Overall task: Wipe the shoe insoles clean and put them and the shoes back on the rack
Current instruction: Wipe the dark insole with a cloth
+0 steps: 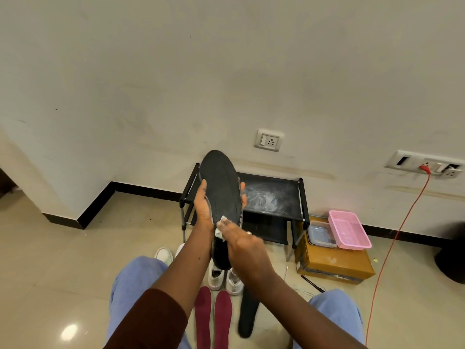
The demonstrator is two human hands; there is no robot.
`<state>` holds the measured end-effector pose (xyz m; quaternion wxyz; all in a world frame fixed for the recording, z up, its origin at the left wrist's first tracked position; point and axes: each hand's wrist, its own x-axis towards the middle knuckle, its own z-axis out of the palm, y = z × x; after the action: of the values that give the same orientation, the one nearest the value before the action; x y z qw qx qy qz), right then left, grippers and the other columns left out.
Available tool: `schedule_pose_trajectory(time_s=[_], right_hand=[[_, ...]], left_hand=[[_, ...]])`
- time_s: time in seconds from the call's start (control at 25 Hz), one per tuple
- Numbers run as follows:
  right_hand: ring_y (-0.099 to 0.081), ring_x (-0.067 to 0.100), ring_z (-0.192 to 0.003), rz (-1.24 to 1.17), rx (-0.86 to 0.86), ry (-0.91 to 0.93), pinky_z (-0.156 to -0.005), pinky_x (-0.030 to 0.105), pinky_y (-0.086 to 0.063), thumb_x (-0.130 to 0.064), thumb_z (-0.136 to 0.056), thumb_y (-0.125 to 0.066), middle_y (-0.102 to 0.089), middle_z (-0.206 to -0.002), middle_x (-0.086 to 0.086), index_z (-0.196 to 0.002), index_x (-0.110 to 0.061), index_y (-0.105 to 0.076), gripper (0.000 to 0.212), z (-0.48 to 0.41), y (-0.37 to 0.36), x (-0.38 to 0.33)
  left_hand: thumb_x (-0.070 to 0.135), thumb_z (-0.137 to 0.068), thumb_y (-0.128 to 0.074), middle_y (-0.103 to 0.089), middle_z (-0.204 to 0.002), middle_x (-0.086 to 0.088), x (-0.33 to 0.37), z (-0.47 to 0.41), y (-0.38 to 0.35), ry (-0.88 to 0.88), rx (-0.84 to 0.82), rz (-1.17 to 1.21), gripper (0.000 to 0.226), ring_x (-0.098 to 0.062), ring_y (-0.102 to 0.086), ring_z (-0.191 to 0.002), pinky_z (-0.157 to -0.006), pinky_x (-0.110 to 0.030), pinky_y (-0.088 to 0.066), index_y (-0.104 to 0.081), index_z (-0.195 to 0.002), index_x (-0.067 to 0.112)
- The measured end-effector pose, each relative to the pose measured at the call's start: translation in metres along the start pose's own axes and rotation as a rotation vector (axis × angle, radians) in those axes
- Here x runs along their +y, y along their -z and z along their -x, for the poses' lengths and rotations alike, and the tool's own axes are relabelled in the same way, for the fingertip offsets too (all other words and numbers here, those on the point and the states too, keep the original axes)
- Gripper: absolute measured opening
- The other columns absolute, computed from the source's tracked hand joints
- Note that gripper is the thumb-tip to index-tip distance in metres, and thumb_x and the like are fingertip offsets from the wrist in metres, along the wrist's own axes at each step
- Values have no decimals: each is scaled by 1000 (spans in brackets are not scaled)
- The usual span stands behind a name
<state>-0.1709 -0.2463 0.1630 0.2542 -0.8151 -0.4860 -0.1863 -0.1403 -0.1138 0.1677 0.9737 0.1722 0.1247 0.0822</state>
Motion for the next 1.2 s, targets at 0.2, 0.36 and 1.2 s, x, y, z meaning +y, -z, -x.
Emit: schedule_pose_trajectory(time_s=[0.2,0.36,1.2], right_hand=[[-70,25,-81,-11,-89,-199,-69,38,-58,-1,-81,-59,-72,-92,11,-91,-9,-70,17,-56,-11,30],[-67,29,-86,-40,-168,-262,-75,42,-54,-2,-87,-48,-72,-98,8,-100,-12,-71,28,-77,2,42],[-62,31,-89,-109,-215,-188,-83,39,-49,6,-81,-54,-66,-94,18,-92,1,-71,20,-43,15,3]], left_hand=[[61,-92,-27,-67,-99,-11,-18,9,-12,-43,112,-256,66,-18,-70,-79,-70,-28,-58,-61,-104,6],[45,-84,-41,-71,-79,-10,-30,14,-3,-77,-26,-110,52,-20,-71,-74,-65,-27,-59,-73,-83,4],[67,-89,-29,-66,-106,-15,-21,5,7,-82,91,-141,76,-26,-67,-90,-85,-37,-52,-58,-118,3]])
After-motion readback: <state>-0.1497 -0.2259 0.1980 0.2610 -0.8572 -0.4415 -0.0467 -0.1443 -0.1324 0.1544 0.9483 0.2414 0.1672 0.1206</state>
